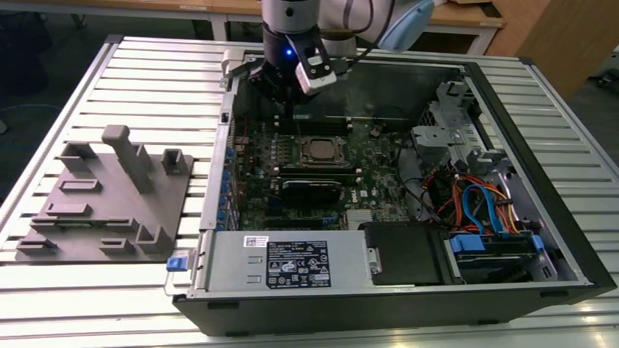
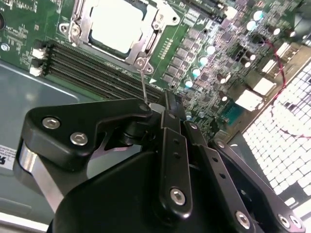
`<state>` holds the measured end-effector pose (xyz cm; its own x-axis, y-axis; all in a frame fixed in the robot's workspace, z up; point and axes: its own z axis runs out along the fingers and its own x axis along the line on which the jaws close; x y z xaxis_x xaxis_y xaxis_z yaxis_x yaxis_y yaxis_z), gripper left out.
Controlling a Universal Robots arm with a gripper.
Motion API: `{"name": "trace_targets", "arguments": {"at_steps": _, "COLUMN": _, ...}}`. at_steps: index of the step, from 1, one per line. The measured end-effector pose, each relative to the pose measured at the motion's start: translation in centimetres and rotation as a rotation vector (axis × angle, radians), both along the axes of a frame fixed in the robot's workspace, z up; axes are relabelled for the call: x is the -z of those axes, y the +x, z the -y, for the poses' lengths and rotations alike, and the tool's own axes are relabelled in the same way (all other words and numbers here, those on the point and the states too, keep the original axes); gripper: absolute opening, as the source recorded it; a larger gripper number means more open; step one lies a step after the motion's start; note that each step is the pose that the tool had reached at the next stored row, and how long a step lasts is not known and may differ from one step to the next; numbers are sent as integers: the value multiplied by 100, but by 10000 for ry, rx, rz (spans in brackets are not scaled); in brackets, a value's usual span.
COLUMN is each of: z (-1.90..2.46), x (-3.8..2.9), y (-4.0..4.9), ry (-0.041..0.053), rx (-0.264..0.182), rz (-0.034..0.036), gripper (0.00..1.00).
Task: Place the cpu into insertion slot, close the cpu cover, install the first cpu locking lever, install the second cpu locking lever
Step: 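Install the first cpu locking lever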
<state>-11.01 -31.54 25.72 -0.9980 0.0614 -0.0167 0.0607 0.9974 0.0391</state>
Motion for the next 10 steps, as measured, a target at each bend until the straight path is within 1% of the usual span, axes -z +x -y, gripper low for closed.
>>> {"name": "trace_targets", "arguments": {"at_steps": 6, "z": -48, "x": 3, "y": 3, "ry": 5, "rx": -35, "rz": 0, "gripper": 10}}
{"name": "trace_targets", "arguments": {"at_steps": 10, "z": -57, "x": 4, "y": 44, "ry": 5, "rx": -42, "rz": 0, "gripper": 10}}
